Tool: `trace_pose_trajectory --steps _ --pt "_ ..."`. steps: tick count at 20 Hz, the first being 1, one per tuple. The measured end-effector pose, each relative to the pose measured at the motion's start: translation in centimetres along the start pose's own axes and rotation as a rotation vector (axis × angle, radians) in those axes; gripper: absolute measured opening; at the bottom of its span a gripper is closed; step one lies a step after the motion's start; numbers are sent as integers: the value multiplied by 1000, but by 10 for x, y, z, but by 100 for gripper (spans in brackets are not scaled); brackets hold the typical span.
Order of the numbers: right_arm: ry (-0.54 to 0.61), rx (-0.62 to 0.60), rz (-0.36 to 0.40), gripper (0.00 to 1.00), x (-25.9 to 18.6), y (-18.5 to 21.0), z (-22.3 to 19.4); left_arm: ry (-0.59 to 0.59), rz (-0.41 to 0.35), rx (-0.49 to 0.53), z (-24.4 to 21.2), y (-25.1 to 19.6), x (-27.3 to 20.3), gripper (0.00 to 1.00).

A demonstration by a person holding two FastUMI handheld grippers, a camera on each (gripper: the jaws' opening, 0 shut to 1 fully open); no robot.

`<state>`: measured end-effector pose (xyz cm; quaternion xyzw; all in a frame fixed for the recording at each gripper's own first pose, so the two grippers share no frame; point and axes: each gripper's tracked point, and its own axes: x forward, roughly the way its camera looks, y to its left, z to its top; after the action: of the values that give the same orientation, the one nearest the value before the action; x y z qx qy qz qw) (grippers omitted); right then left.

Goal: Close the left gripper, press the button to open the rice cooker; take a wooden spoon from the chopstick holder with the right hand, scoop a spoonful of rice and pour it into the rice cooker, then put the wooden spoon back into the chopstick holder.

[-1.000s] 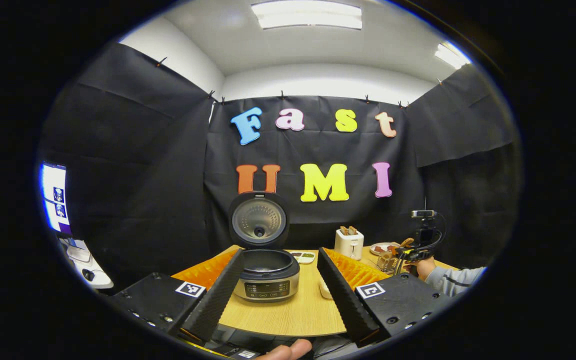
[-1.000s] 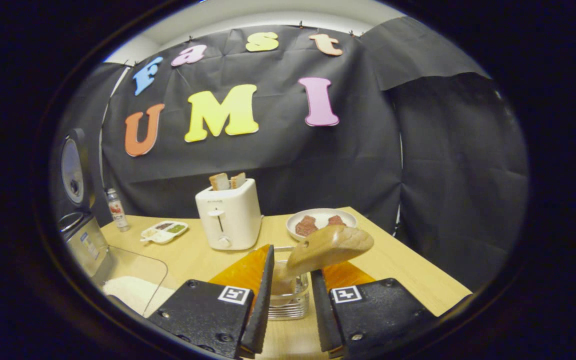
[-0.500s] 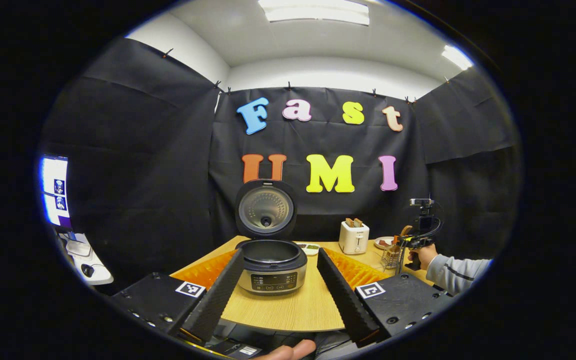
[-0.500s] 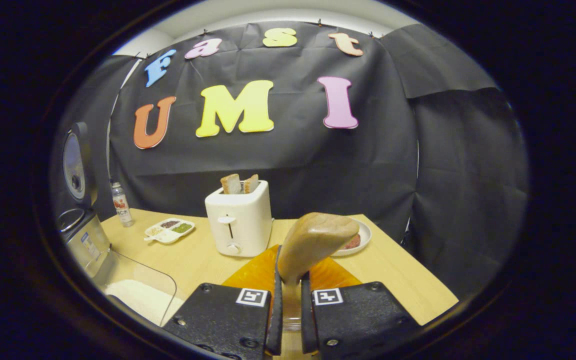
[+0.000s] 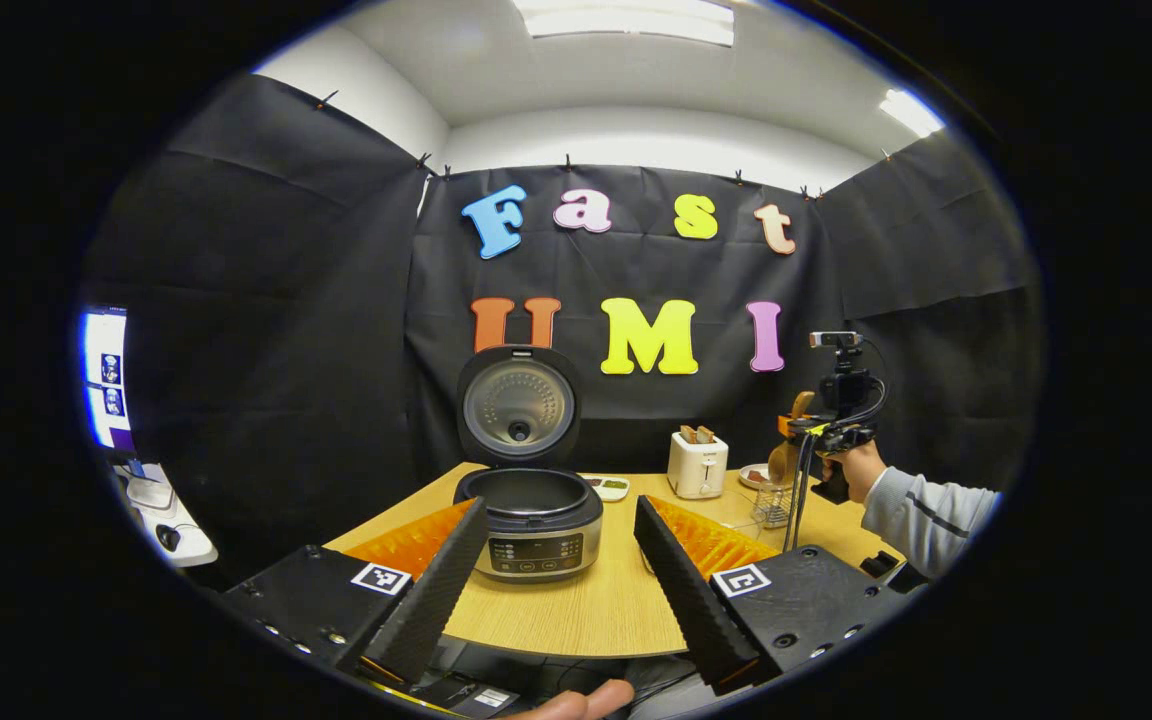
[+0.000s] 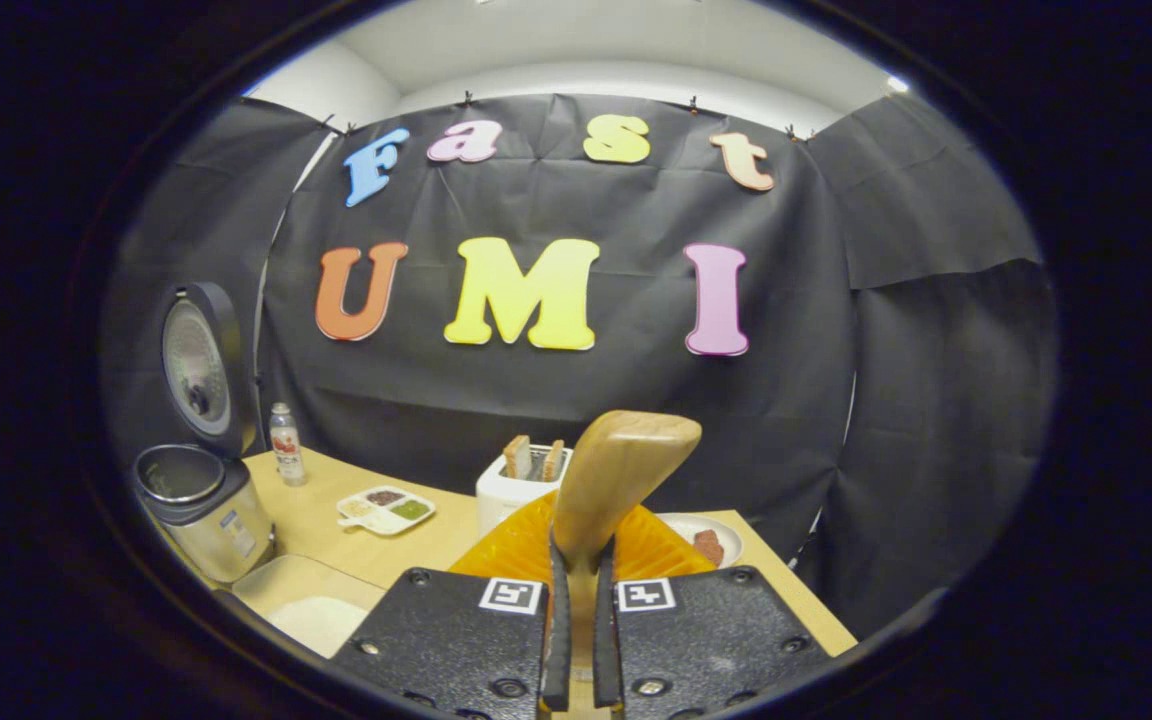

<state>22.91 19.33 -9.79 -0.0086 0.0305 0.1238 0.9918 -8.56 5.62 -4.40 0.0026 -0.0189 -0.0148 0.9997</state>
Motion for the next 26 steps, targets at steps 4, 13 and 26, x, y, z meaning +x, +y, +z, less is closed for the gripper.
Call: trace_pose_trajectory --steps 4,13,26 --pt "25 32 58 13 -18 41 -4 -1 -9 -7 2 -4 -3 94" --pt "41 -2 173 13 -38 126 -35 16 -5 -34 -8 6 -3 94" --pt "274 251 285 13 -33 171 -129 52 27 -17 -24 21 0 94"
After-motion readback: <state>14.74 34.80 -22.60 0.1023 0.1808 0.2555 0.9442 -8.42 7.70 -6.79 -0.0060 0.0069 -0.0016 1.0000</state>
